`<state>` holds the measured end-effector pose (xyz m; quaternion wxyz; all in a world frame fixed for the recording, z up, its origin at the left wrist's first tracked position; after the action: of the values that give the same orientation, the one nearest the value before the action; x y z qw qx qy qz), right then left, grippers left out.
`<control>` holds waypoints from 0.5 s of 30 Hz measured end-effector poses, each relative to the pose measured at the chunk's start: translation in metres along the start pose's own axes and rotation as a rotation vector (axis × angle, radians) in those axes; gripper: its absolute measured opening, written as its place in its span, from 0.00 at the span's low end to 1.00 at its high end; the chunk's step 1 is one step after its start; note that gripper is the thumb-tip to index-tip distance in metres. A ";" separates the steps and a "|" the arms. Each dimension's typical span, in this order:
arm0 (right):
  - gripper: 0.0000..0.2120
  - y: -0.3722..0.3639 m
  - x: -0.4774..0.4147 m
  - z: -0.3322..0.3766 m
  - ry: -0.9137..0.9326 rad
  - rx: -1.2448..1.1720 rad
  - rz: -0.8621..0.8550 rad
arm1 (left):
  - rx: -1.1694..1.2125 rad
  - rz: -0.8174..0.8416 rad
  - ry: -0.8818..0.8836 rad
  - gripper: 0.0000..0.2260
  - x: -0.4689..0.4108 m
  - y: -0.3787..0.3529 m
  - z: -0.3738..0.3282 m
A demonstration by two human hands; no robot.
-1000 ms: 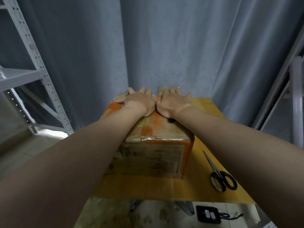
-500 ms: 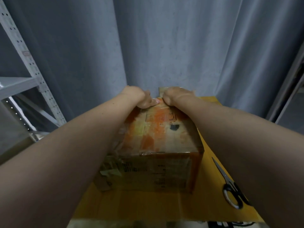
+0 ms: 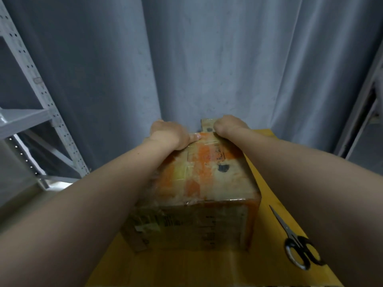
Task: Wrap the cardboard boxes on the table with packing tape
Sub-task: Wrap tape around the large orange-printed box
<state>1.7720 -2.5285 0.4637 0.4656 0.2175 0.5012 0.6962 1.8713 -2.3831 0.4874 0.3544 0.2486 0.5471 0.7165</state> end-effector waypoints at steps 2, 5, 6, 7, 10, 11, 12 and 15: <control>0.20 0.006 0.010 -0.010 -0.033 0.028 -0.003 | 0.058 0.057 0.054 0.39 0.002 0.002 0.013; 0.24 0.009 0.028 -0.019 -0.084 -0.012 0.025 | 0.246 0.158 0.126 0.37 0.017 -0.002 0.028; 0.25 0.009 0.033 -0.020 -0.100 -0.036 0.025 | 0.313 0.137 0.165 0.37 0.024 -0.005 0.032; 0.25 0.011 0.040 -0.019 -0.113 -0.056 0.025 | 0.378 0.112 0.194 0.36 0.031 -0.008 0.035; 0.23 0.026 0.059 -0.015 -0.124 -0.137 -0.024 | 0.572 -0.008 0.246 0.32 0.050 -0.008 0.046; 0.23 0.036 0.067 -0.013 -0.126 -0.157 -0.056 | 0.620 -0.065 0.264 0.31 0.058 -0.003 0.050; 0.22 0.048 0.075 -0.011 -0.127 -0.181 -0.085 | 0.652 -0.119 0.286 0.29 0.066 0.004 0.054; 0.23 0.089 0.101 -0.009 -0.142 -0.288 -0.155 | 0.735 -0.262 0.341 0.26 0.092 0.024 0.064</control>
<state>1.6787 -2.4515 0.5236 0.5785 0.1577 0.3774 0.7057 1.8555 -2.2758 0.5249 0.2349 0.1648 0.8439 0.4533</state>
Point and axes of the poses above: each hand's wrist, its own x-axis away from the middle knuckle, its own y-axis out of the back of the hand, z = x × y, the point moved 1 cm from there along -x, towards the middle knuckle, and after that the axes turned 7 degrees about -z, right-handed, at the moved point
